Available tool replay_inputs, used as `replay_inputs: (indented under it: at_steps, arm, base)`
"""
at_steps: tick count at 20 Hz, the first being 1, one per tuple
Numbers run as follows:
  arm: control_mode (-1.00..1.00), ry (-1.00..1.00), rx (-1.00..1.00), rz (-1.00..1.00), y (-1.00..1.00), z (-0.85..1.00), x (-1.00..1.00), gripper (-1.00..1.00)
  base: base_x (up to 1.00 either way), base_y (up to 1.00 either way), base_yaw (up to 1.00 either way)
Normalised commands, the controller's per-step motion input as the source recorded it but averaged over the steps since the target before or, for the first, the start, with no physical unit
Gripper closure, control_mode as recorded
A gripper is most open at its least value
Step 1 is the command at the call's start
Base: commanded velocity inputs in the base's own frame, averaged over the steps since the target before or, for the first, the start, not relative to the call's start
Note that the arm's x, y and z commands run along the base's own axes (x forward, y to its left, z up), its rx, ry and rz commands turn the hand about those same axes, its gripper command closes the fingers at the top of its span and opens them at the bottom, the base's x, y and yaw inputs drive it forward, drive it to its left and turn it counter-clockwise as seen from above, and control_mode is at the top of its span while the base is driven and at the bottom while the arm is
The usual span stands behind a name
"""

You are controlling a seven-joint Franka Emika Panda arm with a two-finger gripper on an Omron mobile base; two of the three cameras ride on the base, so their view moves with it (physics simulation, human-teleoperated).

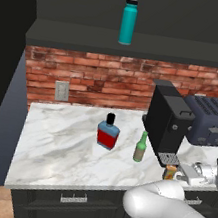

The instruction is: Sort all alcoholic drinks to one cabinet, and non-alcoholic drinks to the other.

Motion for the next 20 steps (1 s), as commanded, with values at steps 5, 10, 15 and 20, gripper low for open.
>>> replay_inputs:
  at_steps: [5,10,15,20]
  arm:
    - [-1.00,0.00,0.00,0.00,0.06,0.00,0.00,-1.00]
    - [-1.00,0.00,0.00,0.00,0.08,0.00,-0.05,-1.00]
    - [-1.00,0.00,0.00,0.00,0.19,0.00,-0.02,-1.00]
    - [-1.00,0.00,0.00,0.00,0.15,0.00,0.00,-1.00]
  base:
    - [0.00,0.00,0.00]
    - [0.00,0.00,0.00]
    - [0.00,0.00,0.00]
    - [0.00,0.00,0.00]
